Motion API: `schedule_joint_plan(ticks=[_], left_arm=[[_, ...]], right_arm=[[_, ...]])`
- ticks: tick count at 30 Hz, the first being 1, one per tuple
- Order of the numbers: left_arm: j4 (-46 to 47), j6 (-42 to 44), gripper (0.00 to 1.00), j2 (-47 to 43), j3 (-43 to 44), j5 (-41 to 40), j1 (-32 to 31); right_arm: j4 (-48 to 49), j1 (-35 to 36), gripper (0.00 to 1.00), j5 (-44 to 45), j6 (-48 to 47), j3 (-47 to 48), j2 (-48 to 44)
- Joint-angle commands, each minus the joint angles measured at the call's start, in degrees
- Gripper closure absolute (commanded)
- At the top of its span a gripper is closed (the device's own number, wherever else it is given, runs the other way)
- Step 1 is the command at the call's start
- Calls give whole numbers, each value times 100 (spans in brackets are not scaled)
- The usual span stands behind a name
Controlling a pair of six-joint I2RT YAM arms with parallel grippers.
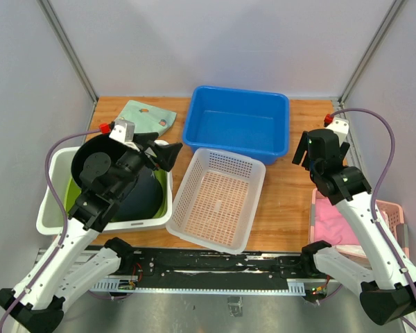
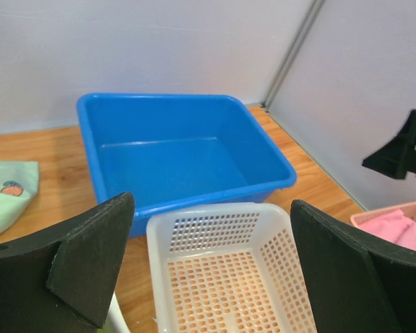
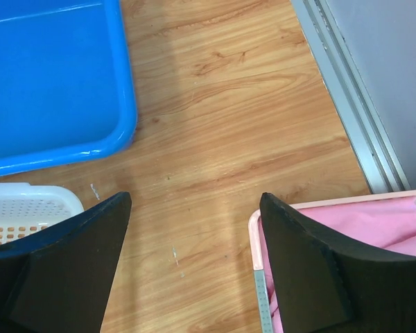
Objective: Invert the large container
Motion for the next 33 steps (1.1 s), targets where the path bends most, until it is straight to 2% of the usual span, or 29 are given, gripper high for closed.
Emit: schedule_joint_plan(ticks=[1,5,9,11,16,24,29,33], left_arm=[[742,186,1,-221,-330,704,1],[977,17,1,-170,-427,1305,-3],[754,-64,1,210,-190,1723,-122],[568,101,1,434,-43,1572,-474],[292,624,1,1062,173,427,-1826],[382,250,1,1421,22,559,-2012],[-44,203,1,1596,355,188,-2012],[-329,155,1,1748,582,63,-2012]], right_arm=[[148,-15,23,137,176,25,-6],[202,-15,23,124,246,-136,33],[202,-15,24,225,424,-286,56],[207,-15,24,218,522,-358,65],[202,-15,24,62,609,-472,59],[342,-15,24,-86,552,-520,171],[731,-15,24,-377,101,-100,856],[747,-20,24,-485,-216,666,2127]])
